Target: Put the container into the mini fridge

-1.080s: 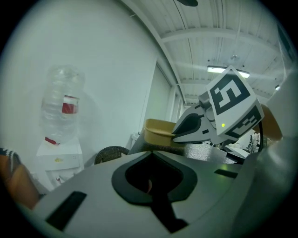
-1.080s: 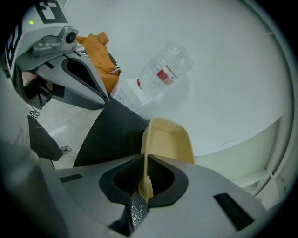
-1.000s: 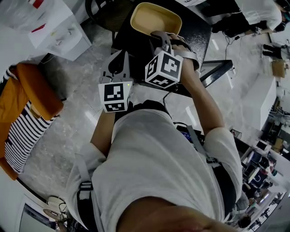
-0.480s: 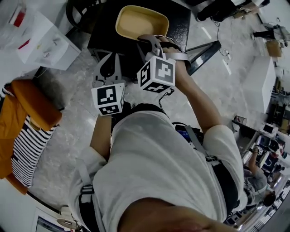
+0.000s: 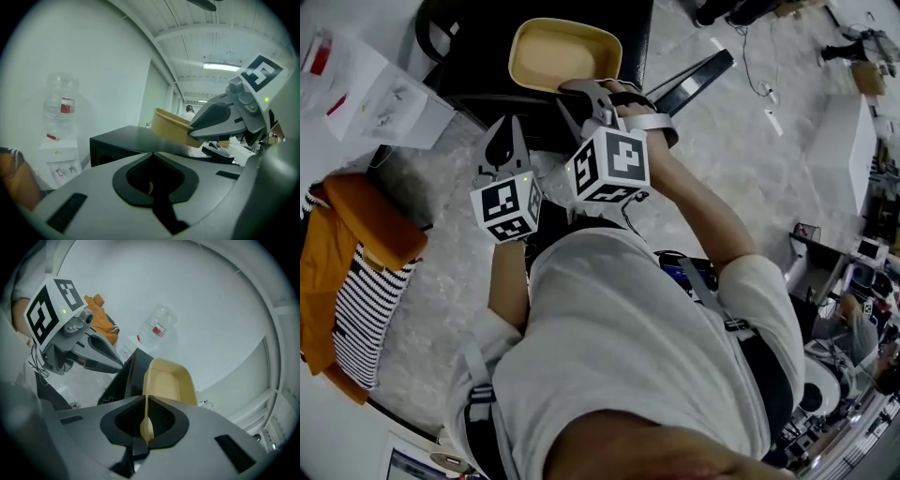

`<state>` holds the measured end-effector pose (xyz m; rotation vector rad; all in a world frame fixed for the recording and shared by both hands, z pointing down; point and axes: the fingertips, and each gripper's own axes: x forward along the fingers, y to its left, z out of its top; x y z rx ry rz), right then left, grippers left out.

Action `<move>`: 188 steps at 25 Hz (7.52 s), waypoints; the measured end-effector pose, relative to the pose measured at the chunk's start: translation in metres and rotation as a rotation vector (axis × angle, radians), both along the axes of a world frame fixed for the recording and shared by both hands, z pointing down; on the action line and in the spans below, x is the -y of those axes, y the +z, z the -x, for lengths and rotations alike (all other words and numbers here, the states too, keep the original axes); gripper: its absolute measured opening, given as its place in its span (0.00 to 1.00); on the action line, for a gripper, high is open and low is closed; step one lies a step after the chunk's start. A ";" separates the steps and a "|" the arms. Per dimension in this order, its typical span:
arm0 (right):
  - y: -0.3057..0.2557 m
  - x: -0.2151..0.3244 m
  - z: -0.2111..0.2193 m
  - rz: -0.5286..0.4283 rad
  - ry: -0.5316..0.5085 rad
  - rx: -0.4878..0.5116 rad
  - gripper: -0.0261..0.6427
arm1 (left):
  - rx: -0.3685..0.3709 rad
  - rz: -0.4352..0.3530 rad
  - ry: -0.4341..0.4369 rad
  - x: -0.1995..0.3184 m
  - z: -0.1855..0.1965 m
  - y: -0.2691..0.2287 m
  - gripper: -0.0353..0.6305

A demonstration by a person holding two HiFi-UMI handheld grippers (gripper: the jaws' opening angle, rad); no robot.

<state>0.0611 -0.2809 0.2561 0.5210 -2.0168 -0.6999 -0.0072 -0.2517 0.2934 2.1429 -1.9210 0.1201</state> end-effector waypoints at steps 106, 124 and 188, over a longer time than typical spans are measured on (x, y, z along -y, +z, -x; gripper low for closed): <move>0.420 0.006 0.094 0.198 0.004 -0.084 0.11 | -0.161 0.195 -0.222 -0.040 0.105 0.408 0.07; 0.448 0.043 0.088 0.178 0.005 -0.206 0.11 | -0.285 0.236 -0.233 -0.015 0.082 0.432 0.07; 0.235 -0.188 0.168 0.497 0.246 0.703 0.09 | -0.131 0.192 -0.226 -0.210 0.174 0.232 0.07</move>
